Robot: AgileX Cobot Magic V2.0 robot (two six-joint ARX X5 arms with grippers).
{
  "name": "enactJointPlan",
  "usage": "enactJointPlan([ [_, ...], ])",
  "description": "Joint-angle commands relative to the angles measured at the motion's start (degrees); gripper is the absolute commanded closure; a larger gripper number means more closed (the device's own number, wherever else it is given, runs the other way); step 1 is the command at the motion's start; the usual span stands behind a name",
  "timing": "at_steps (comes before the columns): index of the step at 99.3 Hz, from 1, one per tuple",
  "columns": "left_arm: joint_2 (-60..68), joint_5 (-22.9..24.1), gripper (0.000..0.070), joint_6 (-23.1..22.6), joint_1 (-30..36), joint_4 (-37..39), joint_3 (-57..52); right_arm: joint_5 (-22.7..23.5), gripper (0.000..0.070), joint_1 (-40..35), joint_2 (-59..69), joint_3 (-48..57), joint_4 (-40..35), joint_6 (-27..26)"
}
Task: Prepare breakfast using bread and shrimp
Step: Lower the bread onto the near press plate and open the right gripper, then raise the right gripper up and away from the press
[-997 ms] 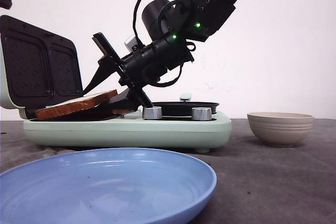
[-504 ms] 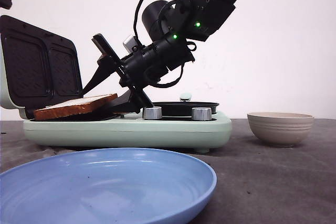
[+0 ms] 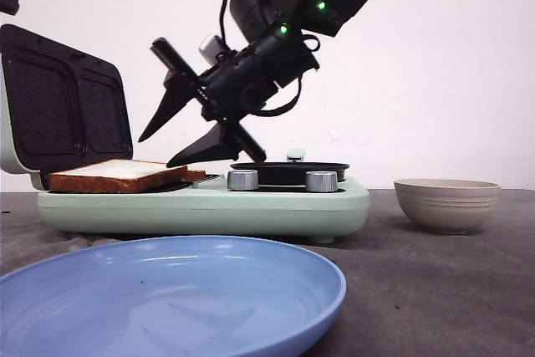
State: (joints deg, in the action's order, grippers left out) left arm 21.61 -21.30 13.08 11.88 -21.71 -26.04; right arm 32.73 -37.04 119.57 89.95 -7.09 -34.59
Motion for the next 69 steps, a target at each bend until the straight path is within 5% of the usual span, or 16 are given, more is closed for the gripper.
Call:
enactJointPlan([
  [1, -0.02, -0.11, 0.0311, 0.07, 0.09, 0.28, -0.37, -0.26, 0.0422, -0.26, -0.55, 1.55, 0.42, 1.29],
  [29, -0.02, -0.11, 0.0311, 0.07, 0.09, 0.28, -0.37, -3.3, 0.0422, 0.5, -4.83, 1.55, -1.55, 5.27],
  [54, -0.02, -0.11, 0.0311, 0.04, 0.09, 0.28, -0.37, -12.55, 0.0423, 0.57, -11.65, 1.55, -10.54, 16.81],
  [69, -0.02, -0.11, 0.0311, 0.07, 0.09, 0.28, -0.37, -13.92, 0.0465, 0.9, -16.5, 1.55, -15.3, 21.2],
])
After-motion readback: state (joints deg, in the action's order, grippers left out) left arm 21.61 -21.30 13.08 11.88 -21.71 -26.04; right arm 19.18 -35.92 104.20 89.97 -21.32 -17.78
